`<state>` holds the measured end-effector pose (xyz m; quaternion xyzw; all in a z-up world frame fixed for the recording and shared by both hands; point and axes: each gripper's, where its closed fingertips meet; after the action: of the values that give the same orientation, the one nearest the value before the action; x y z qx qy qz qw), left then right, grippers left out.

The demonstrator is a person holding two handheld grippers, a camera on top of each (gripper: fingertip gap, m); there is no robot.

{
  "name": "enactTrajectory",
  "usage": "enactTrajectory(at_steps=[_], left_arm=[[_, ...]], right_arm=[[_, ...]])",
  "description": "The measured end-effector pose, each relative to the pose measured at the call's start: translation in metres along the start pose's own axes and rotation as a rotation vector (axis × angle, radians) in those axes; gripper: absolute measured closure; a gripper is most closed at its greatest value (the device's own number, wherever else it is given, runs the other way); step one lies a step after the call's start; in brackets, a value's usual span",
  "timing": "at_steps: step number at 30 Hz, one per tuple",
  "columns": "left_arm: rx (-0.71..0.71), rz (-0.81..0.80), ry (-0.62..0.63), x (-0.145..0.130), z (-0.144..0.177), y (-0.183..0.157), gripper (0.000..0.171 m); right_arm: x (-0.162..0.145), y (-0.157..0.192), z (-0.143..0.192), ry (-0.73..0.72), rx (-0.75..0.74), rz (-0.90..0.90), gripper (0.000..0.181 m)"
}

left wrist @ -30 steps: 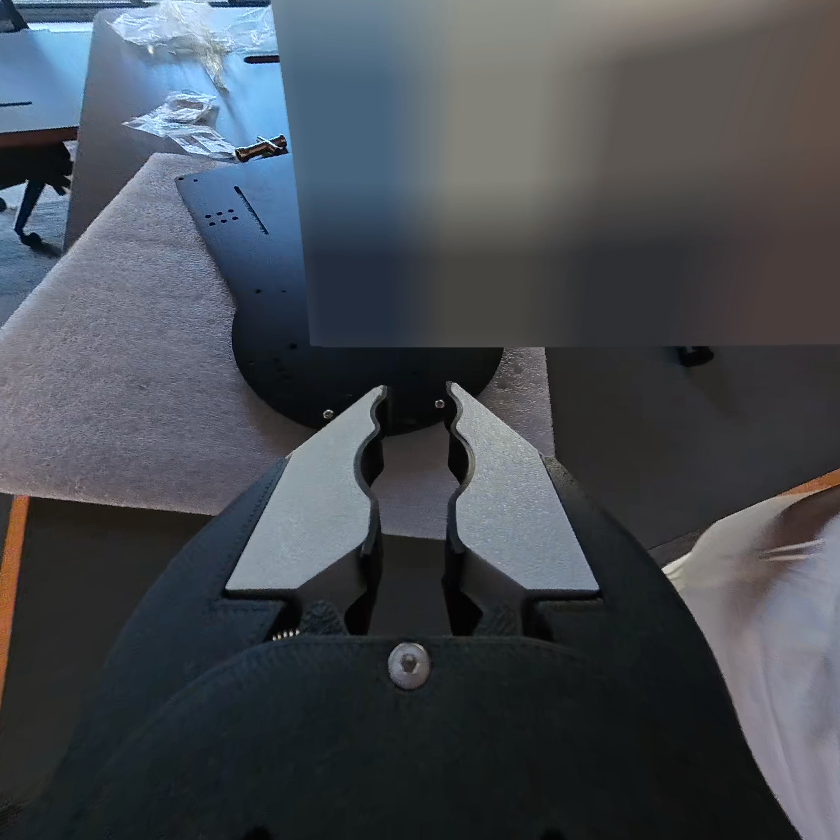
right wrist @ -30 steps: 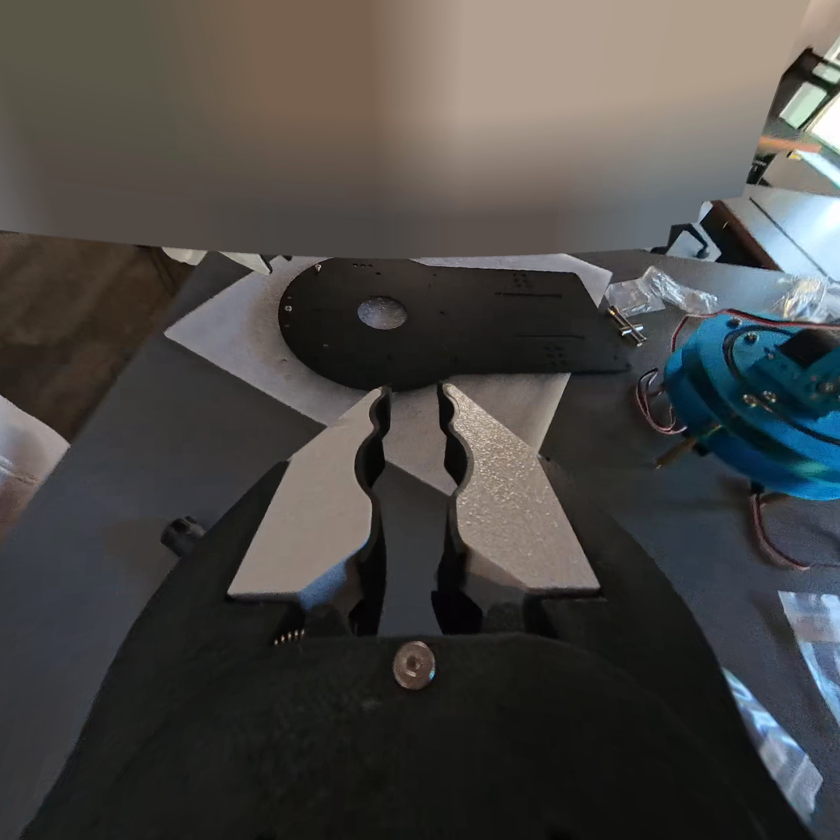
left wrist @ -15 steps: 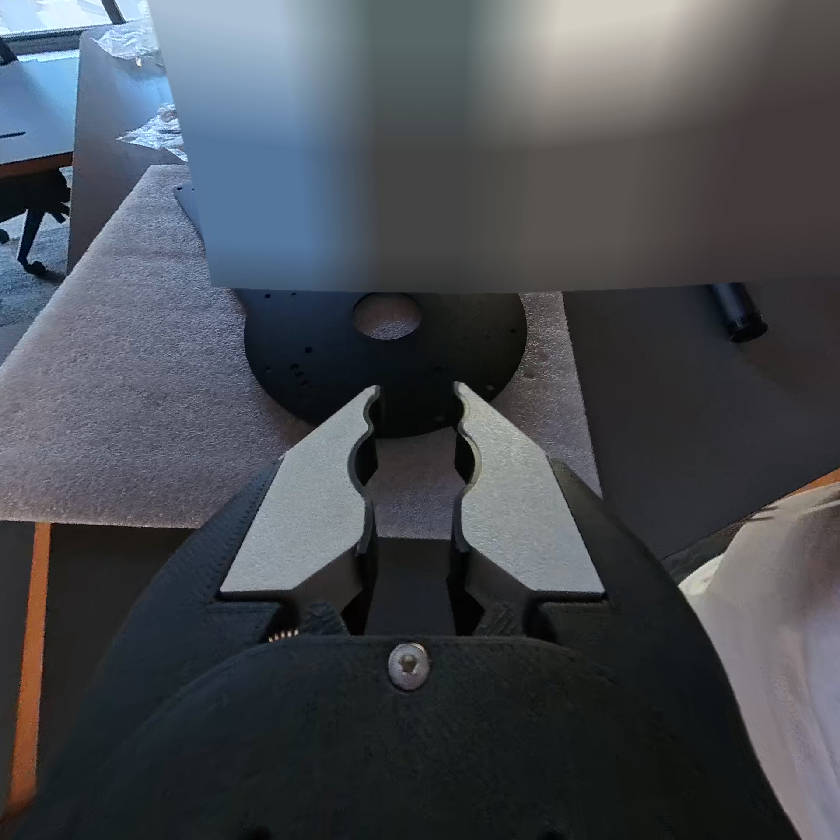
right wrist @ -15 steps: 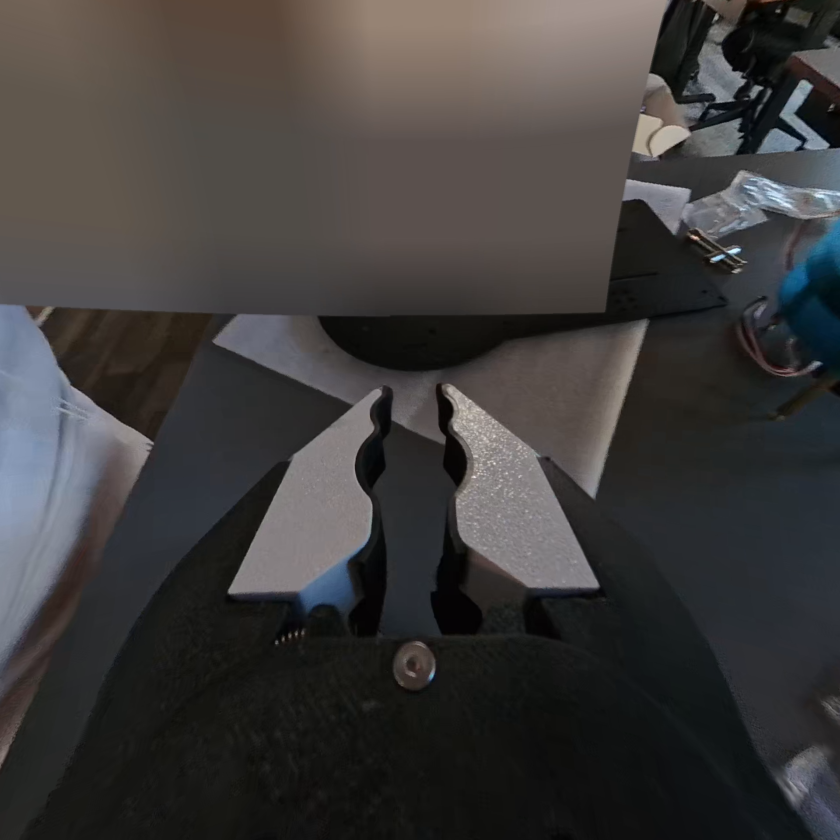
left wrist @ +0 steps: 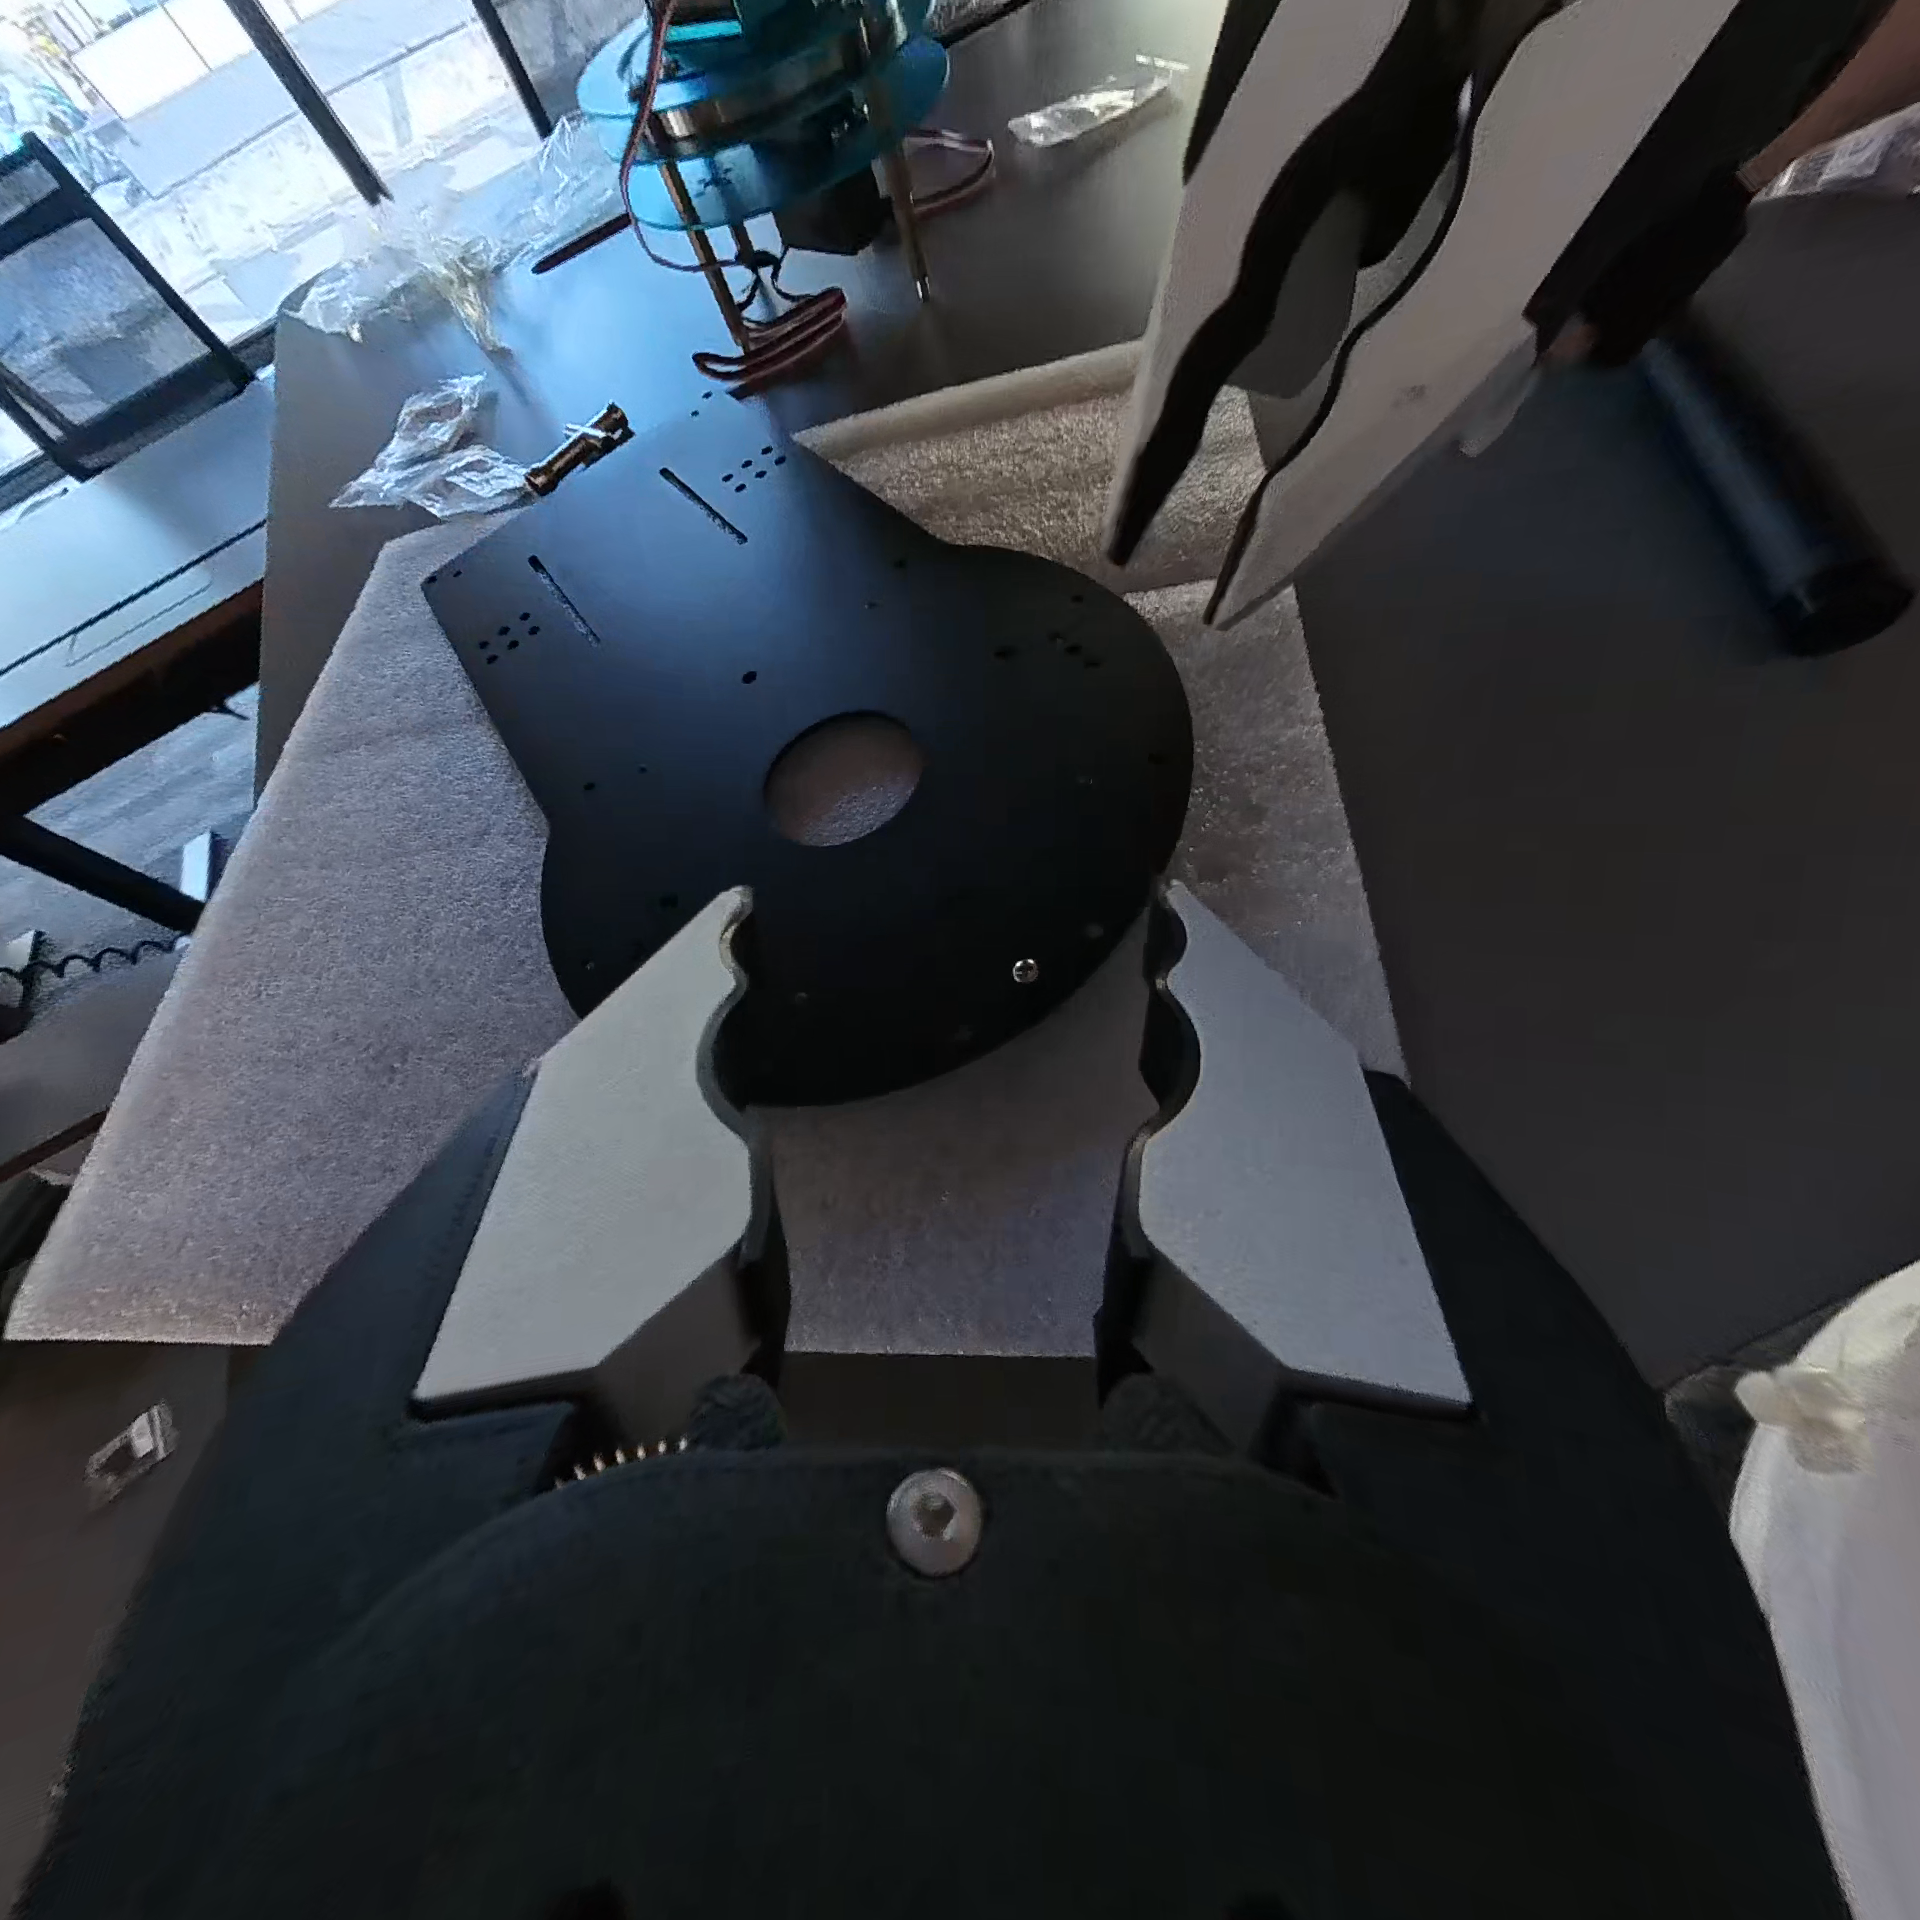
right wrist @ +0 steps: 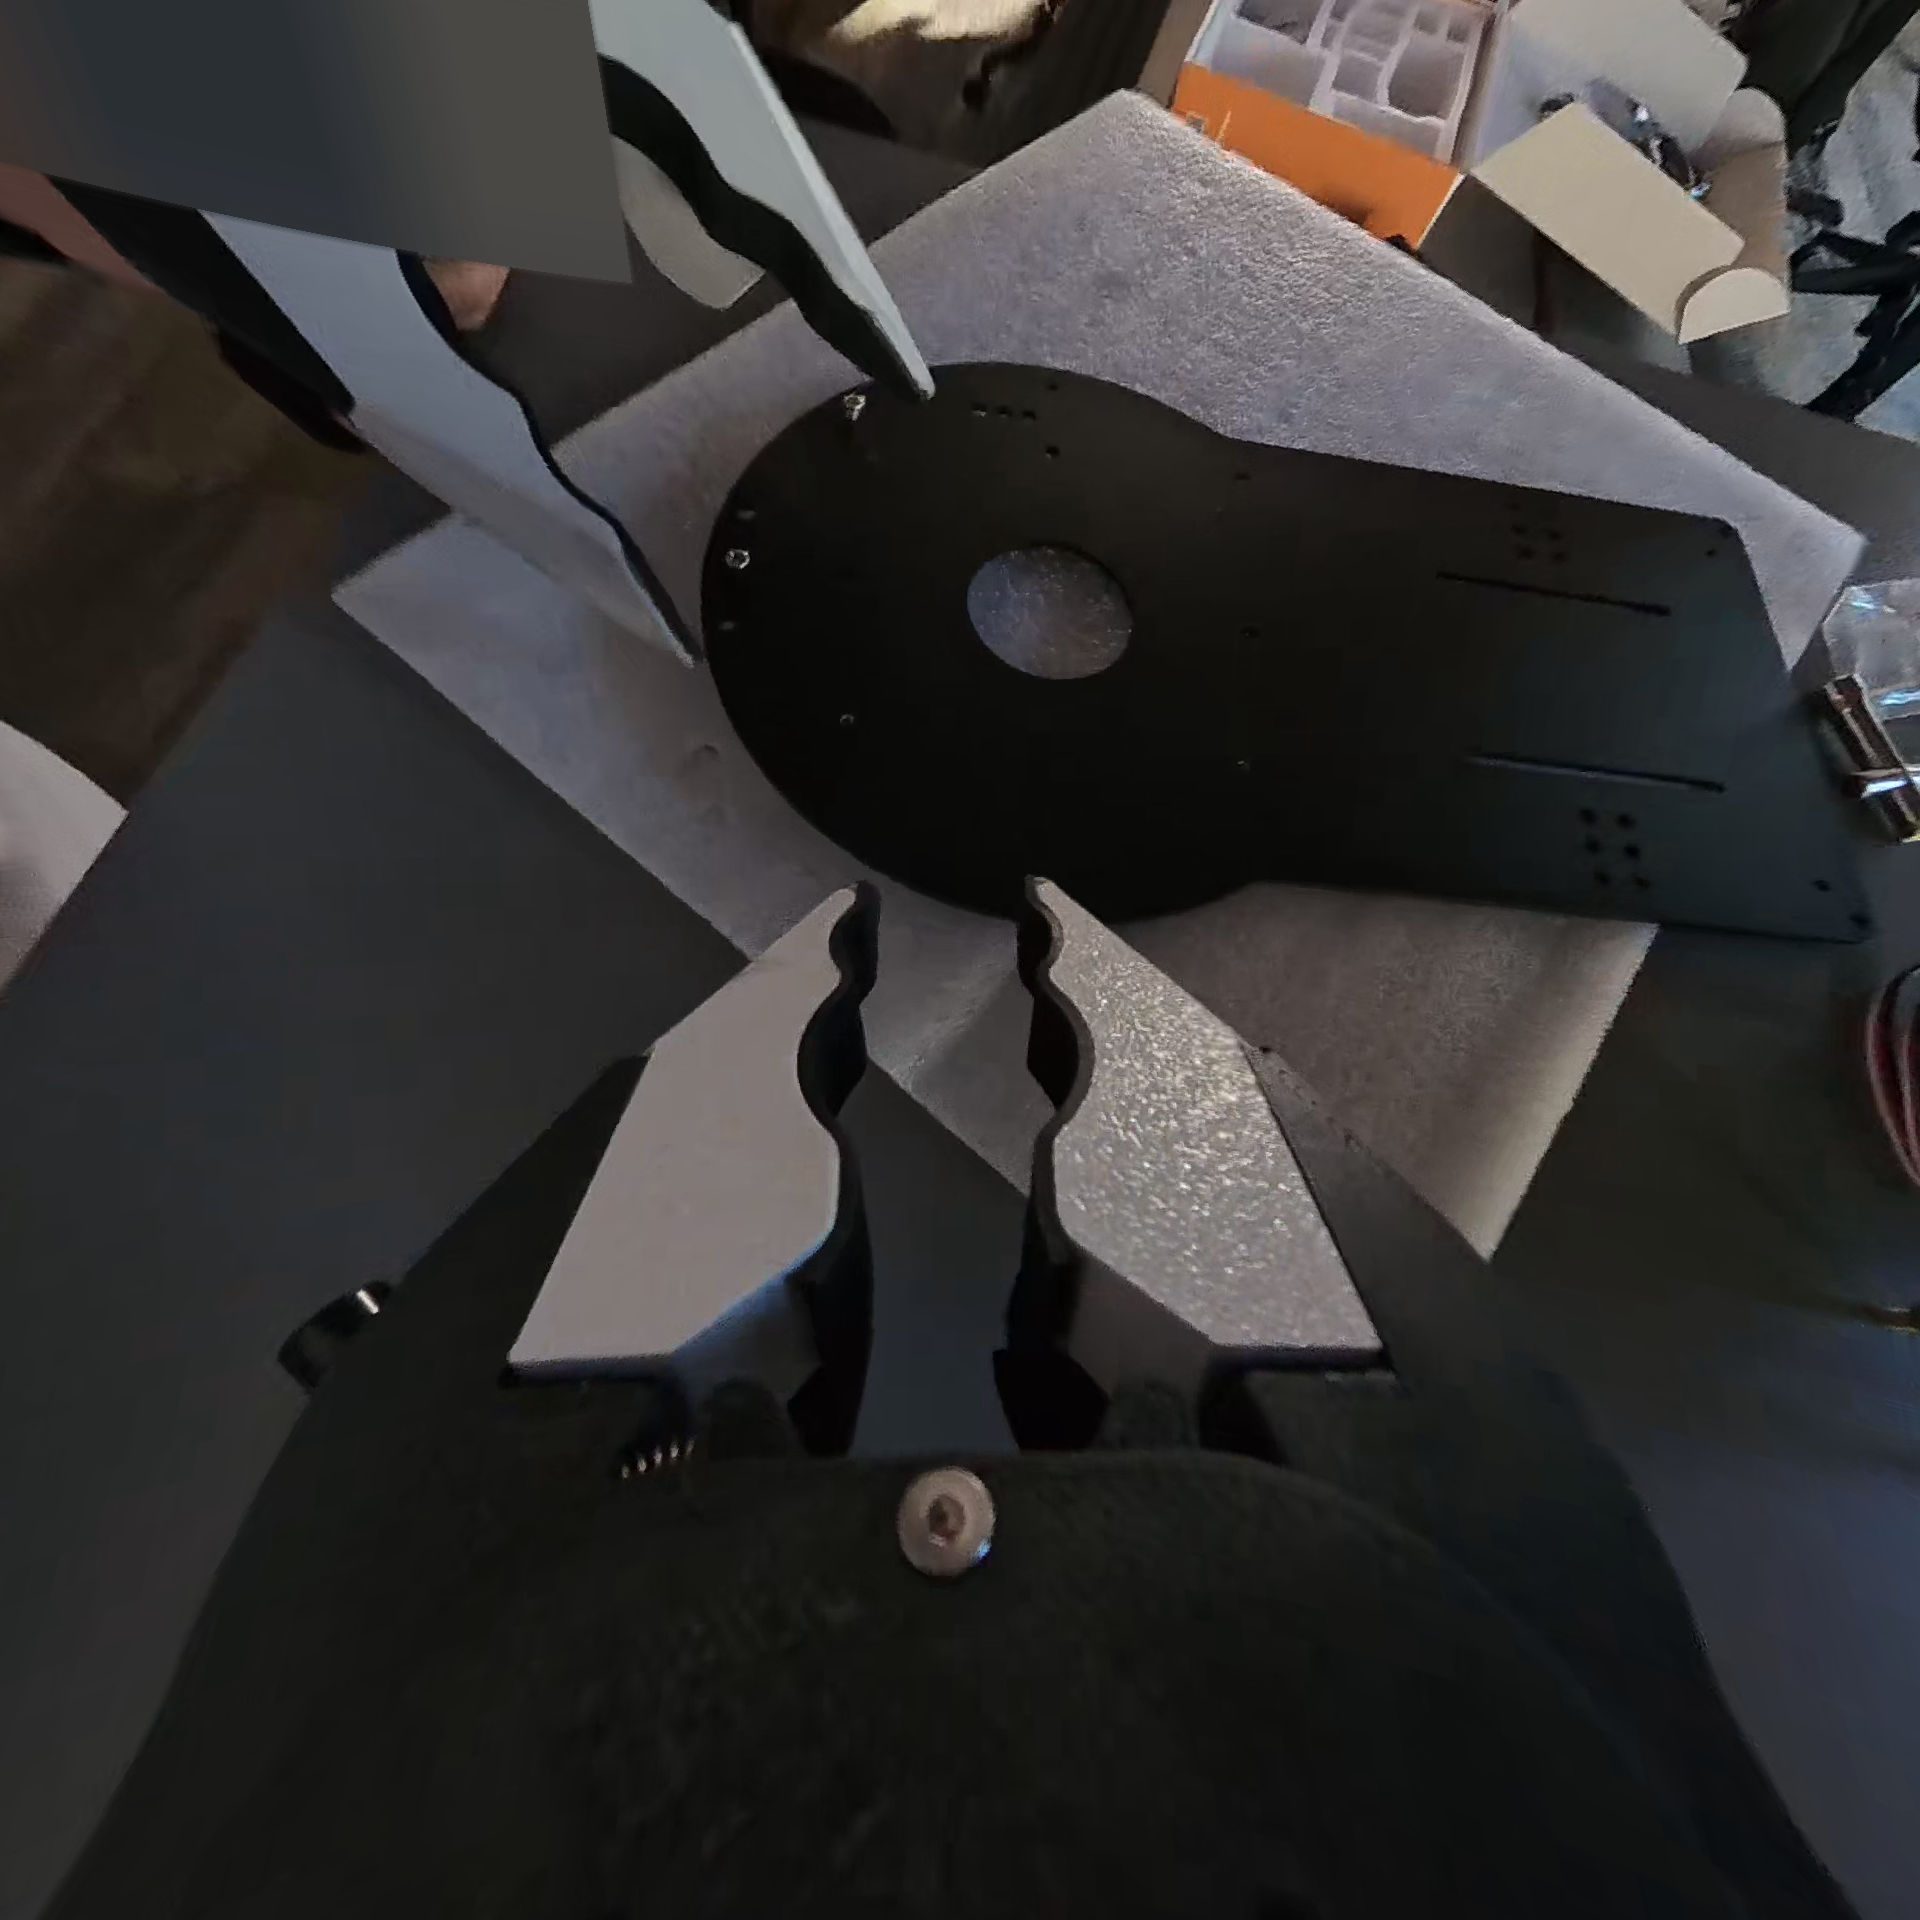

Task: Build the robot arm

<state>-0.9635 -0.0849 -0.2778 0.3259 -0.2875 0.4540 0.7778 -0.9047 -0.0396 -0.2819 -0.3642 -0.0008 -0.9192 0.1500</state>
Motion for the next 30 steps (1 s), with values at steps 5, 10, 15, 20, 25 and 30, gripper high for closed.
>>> enactTrajectory(at_steps=[5, 10, 15, 20, 25, 30], left_arm=[[0.001, 0.033, 0.022, -0.003, -0.002, 0.000, 0.097], [0.011, 0.048, 0.025, -0.002, -0.004, -0.002, 0.099], [0.001, 0.073, 0.027, -0.003, -0.005, -0.001, 0.101], [0.014, 0.061, 0.017, -0.003, -0.004, -0.002, 0.103], [0.007, 0.066, 0.016, -0.003, -0.004, -0.002, 0.104], [0.019, 0.081, 0.010, -0.003, -0.003, 0.002, 0.125]], right_arm=[[-0.007, 0.018, -0.006, 0.068, 0.105, -0.004, 0.181], [-0.014, 0.015, -0.011, 0.122, 0.082, -0.022, 0.181], [-0.015, 0.016, -0.011, 0.120, 0.102, -0.046, 0.181], [-0.016, 0.016, -0.012, 0.121, 0.092, -0.032, 0.180], [-0.015, 0.016, -0.012, 0.110, 0.100, -0.038, 0.181], [-0.016, 0.016, -0.012, 0.107, 0.100, -0.033, 0.180]])
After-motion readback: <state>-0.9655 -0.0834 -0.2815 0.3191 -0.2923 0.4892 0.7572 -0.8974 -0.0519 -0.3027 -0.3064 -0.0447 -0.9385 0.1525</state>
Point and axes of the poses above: each gripper's, where its closed fingertips meet, z back along the fingers, x out of its top, y = z × x across the jaws, and after that the axes turned 10 degrees about y, right-handed
